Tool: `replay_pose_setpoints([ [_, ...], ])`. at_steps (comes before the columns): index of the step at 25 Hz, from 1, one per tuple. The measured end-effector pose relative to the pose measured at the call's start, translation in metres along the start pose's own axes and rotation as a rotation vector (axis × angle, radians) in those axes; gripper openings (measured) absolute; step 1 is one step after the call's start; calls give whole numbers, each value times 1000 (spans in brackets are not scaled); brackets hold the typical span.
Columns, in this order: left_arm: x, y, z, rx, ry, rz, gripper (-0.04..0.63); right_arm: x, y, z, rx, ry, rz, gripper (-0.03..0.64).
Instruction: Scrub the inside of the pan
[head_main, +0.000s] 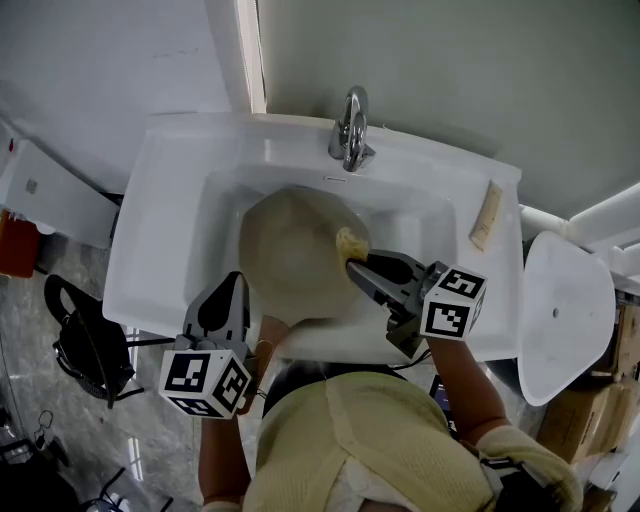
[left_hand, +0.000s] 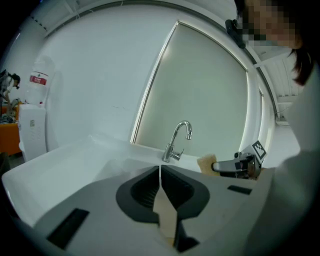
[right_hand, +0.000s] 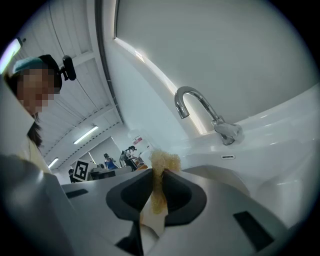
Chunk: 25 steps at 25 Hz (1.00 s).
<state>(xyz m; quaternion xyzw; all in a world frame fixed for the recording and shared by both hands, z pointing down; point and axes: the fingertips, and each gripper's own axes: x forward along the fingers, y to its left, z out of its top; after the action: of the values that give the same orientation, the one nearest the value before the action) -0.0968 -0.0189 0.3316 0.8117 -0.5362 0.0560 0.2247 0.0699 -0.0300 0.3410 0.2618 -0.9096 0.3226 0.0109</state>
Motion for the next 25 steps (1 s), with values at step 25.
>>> replay_pose_setpoints([
  [25, -10, 18, -18, -64, 29, 84, 61, 13, -15, -31, -13, 78, -129, 72],
])
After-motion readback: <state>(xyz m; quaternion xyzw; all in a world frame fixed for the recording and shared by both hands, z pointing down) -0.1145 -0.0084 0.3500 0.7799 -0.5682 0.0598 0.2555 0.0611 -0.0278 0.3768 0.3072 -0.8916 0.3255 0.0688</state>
